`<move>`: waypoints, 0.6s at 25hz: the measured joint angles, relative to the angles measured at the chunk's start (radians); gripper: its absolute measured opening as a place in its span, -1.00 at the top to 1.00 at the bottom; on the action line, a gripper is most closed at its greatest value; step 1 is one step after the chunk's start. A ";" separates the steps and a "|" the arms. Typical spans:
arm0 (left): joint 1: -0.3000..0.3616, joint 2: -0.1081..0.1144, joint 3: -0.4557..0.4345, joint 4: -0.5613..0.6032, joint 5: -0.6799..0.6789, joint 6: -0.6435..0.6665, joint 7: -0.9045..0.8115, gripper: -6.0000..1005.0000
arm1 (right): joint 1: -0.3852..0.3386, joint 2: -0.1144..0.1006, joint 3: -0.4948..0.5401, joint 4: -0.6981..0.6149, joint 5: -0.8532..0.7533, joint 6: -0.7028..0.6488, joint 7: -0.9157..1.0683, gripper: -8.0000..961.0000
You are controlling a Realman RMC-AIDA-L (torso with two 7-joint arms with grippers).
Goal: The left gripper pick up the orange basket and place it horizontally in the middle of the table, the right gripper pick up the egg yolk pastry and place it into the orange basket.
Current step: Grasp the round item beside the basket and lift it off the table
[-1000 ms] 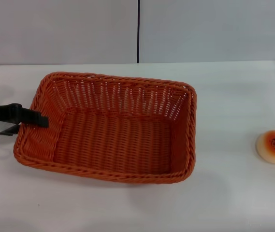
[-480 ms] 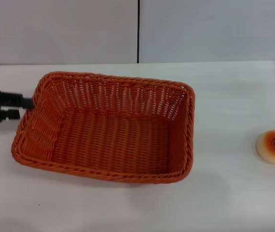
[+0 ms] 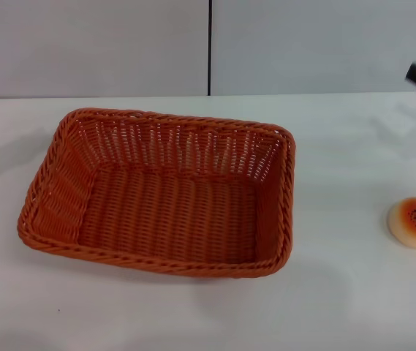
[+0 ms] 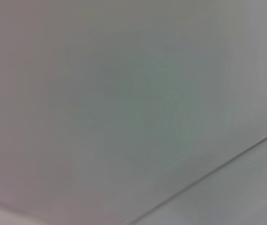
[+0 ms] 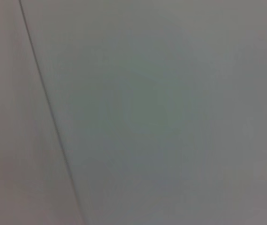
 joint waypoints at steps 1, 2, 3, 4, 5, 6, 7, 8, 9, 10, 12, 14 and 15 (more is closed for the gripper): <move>0.006 -0.002 -0.013 -0.026 -0.026 -0.003 0.049 -0.15 | 0.004 0.000 -0.008 -0.068 -0.079 0.002 0.098 -0.17; 0.006 -0.002 -0.013 -0.026 -0.026 -0.003 0.049 -0.15 | 0.008 0.000 -0.013 -0.135 -0.155 0.000 0.190 -0.17; 0.016 -0.008 -0.026 -0.050 -0.050 -0.010 0.127 -0.15 | 0.011 0.000 -0.021 -0.198 -0.215 -0.009 0.271 -0.17; 0.021 -0.013 -0.030 -0.054 -0.055 -0.014 0.157 -0.15 | 0.014 0.000 -0.030 -0.268 -0.291 -0.023 0.365 -0.16; 0.027 -0.018 -0.036 -0.058 -0.060 -0.021 0.199 -0.15 | 0.019 0.000 -0.041 -0.325 -0.354 -0.037 0.444 -0.16; 0.031 -0.021 -0.039 -0.059 -0.062 -0.024 0.221 -0.15 | 0.031 -0.003 -0.054 -0.405 -0.450 -0.071 0.549 -0.16; 0.036 -0.028 -0.043 -0.059 -0.064 -0.030 0.253 -0.15 | 0.043 -0.007 -0.060 -0.459 -0.520 -0.098 0.627 -0.16; 0.040 -0.033 -0.046 -0.060 -0.066 -0.035 0.281 -0.15 | 0.063 -0.013 -0.064 -0.511 -0.607 -0.139 0.703 -0.16; 0.040 -0.033 -0.046 -0.060 -0.066 -0.035 0.281 -0.15 | 0.090 -0.022 -0.064 -0.546 -0.695 -0.192 0.771 -0.16; 0.044 -0.041 -0.050 -0.060 -0.068 -0.042 0.314 -0.15 | 0.116 -0.029 -0.065 -0.571 -0.776 -0.247 0.833 -0.16; 0.044 -0.041 -0.050 -0.060 -0.068 -0.042 0.314 -0.15 | 0.170 -0.045 -0.068 -0.585 -0.890 -0.347 0.910 -0.16; 0.049 -0.060 -0.055 -0.061 -0.069 -0.068 0.370 -0.15 | 0.214 -0.054 -0.080 -0.581 -0.964 -0.431 0.954 -0.15; 0.049 -0.060 -0.055 -0.061 -0.069 -0.068 0.370 -0.15 | 0.228 -0.056 -0.089 -0.580 -0.983 -0.458 0.968 -0.15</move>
